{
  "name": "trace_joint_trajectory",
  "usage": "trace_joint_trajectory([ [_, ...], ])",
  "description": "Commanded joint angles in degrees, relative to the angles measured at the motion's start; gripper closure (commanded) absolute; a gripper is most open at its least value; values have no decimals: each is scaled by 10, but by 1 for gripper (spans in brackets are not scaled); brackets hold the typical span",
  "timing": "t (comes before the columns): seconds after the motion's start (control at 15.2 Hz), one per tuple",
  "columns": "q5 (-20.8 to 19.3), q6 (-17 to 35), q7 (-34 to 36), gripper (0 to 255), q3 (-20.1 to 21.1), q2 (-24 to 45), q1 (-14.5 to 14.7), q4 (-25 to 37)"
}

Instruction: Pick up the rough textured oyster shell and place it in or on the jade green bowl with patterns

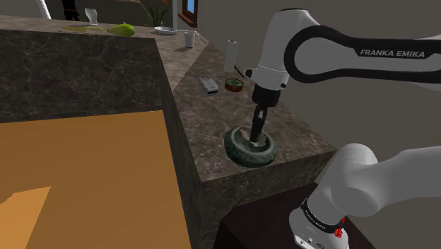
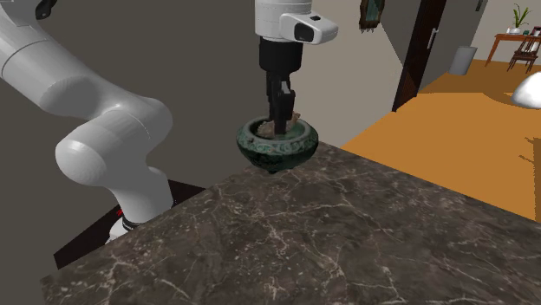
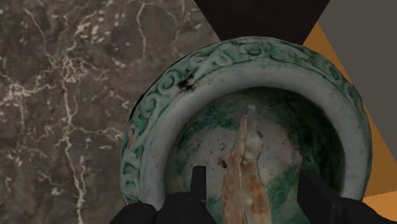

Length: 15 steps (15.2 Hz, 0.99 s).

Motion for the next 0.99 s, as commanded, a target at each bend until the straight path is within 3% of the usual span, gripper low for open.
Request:
trace_joint_trajectory([
  [0.0, 0, 0, 0, 0, 0, 0, 0, 0],
  [0.26, 0, 0, 0, 0, 0, 0, 0, 0],
  [0.53, -10, -68, 2, 0, -11, 11, -4, 79],
  [0.92, -10, -68, 2, 0, -11, 11, -4, 79],
])
